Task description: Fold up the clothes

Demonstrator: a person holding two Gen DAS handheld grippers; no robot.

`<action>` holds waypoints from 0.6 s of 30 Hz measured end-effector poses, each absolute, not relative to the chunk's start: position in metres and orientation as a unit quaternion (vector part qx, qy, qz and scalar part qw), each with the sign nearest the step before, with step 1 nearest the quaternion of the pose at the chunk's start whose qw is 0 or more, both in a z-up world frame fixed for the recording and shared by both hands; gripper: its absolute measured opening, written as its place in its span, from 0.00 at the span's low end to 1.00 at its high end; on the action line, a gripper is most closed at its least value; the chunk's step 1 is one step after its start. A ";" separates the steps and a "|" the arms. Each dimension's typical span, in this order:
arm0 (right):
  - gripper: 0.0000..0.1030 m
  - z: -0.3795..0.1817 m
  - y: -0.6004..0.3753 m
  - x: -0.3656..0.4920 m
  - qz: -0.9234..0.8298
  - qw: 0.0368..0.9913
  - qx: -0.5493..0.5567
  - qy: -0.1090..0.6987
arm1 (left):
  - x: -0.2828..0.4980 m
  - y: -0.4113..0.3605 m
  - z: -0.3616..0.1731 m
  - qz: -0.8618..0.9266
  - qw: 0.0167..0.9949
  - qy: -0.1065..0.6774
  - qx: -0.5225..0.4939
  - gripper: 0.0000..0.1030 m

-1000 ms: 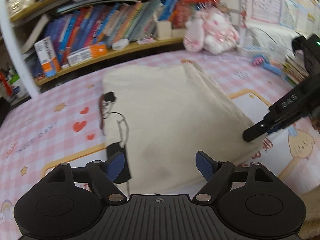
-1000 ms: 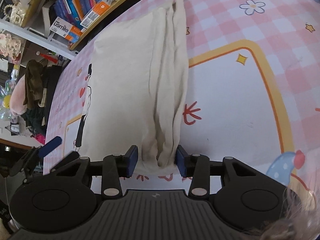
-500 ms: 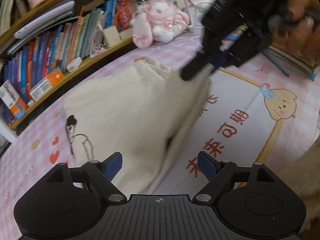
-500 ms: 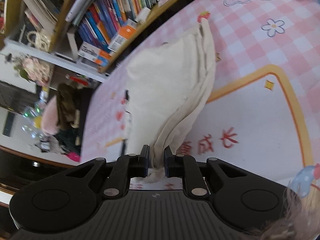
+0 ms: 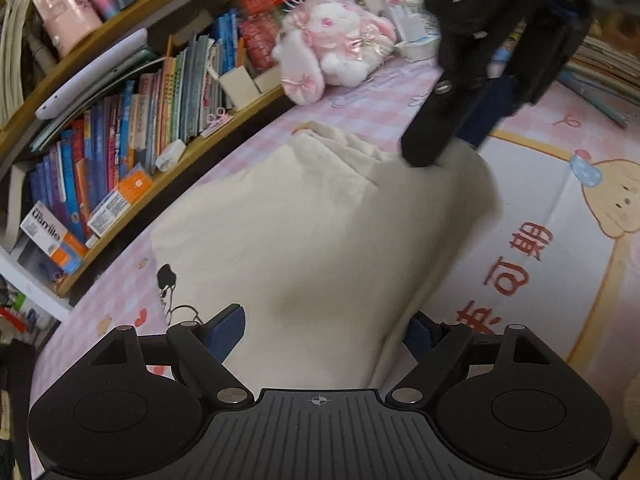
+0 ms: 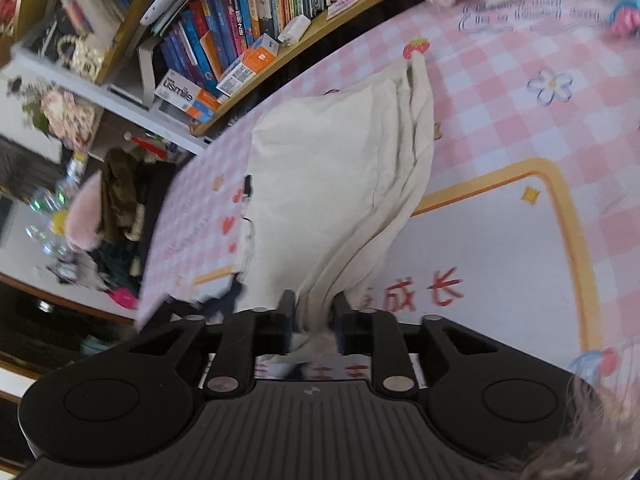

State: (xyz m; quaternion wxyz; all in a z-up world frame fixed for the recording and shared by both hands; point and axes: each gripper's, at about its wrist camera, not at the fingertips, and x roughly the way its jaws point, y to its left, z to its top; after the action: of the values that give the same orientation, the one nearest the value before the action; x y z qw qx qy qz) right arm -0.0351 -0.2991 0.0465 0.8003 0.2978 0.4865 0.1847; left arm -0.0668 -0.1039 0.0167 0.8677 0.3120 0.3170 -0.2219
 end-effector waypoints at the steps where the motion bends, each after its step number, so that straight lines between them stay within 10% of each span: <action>1: 0.39 0.050 -0.298 -0.038 0.187 0.812 0.272 0.482 | -0.066 -0.103 0.018 -0.223 0.868 0.318 0.309 0.82; 12: 0.72 0.061 -0.235 -0.079 0.309 0.851 -0.175 0.388 | -0.050 -0.094 0.025 -0.241 0.868 0.347 0.260 0.82; 18: 0.67 0.029 -0.185 -0.097 0.348 0.806 -0.376 0.297 | -0.049 -0.086 0.027 -0.242 0.873 0.355 0.231 0.82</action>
State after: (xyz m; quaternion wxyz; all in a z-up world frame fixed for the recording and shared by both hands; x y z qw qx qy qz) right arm -0.0974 -0.1853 0.0288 0.8060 -0.3761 0.2969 0.3476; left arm -0.0487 -0.0861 0.0267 0.8729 0.2311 0.3553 -0.2418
